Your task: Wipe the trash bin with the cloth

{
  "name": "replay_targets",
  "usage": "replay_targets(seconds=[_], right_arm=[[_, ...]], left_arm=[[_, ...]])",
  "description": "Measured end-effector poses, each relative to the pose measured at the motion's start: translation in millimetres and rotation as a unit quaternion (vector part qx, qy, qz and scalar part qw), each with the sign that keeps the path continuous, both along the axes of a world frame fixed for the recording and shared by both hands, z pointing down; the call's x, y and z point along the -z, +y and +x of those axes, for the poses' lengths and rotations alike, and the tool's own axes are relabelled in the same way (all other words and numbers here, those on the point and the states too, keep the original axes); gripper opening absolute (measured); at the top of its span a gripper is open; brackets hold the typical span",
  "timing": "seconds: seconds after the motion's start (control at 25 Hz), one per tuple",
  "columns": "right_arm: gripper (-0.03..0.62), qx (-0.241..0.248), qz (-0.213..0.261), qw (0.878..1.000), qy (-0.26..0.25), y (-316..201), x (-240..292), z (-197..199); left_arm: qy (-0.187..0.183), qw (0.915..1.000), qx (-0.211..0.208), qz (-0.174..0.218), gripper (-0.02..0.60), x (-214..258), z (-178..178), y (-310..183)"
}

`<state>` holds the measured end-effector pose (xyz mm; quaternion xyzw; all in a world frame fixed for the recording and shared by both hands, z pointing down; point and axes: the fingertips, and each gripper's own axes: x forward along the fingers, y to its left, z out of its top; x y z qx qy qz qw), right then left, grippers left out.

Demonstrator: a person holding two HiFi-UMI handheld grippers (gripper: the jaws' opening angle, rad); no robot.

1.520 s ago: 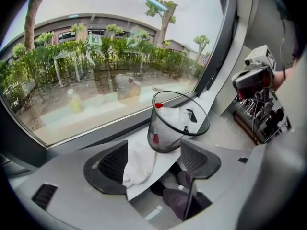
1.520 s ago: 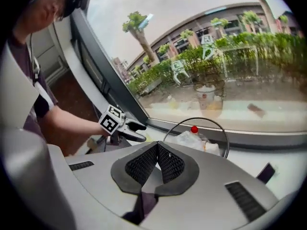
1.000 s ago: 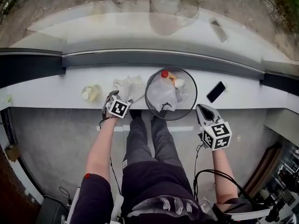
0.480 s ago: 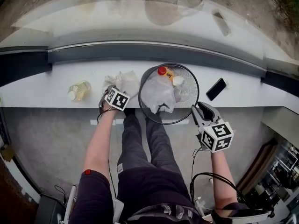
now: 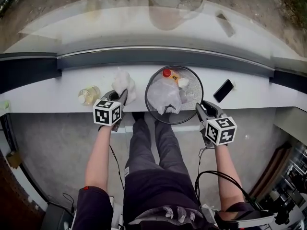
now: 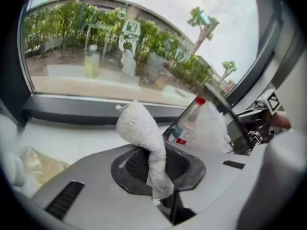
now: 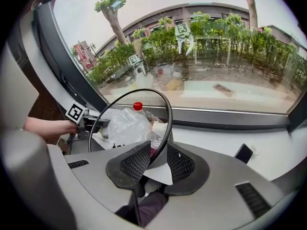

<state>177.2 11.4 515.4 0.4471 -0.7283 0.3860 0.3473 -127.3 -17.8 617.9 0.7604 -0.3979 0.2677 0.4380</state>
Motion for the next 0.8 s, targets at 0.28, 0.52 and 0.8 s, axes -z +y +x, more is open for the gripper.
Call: replay_targets(seconds=[0.28, 0.52, 0.8], right_arm=[[0.086, -0.043, 0.001, 0.999, -0.008, -2.9, 0.3, 0.4], [0.083, -0.105, 0.012, 0.994, -0.025, -6.6, 1.7, 3.0], [0.076, -0.14, 0.024, 0.99, -0.007, -4.1, -3.1, 0.7]], left_arm=[[0.046, 0.9775, -0.082, 0.188, 0.038, 109.3, 30.2, -24.7], [0.067, 0.9681, -0.139, 0.197, 0.038, 101.9, 67.2, -24.6], [0.069, 0.9637, -0.198, 0.166, 0.035, 84.0, 81.8, 24.5]])
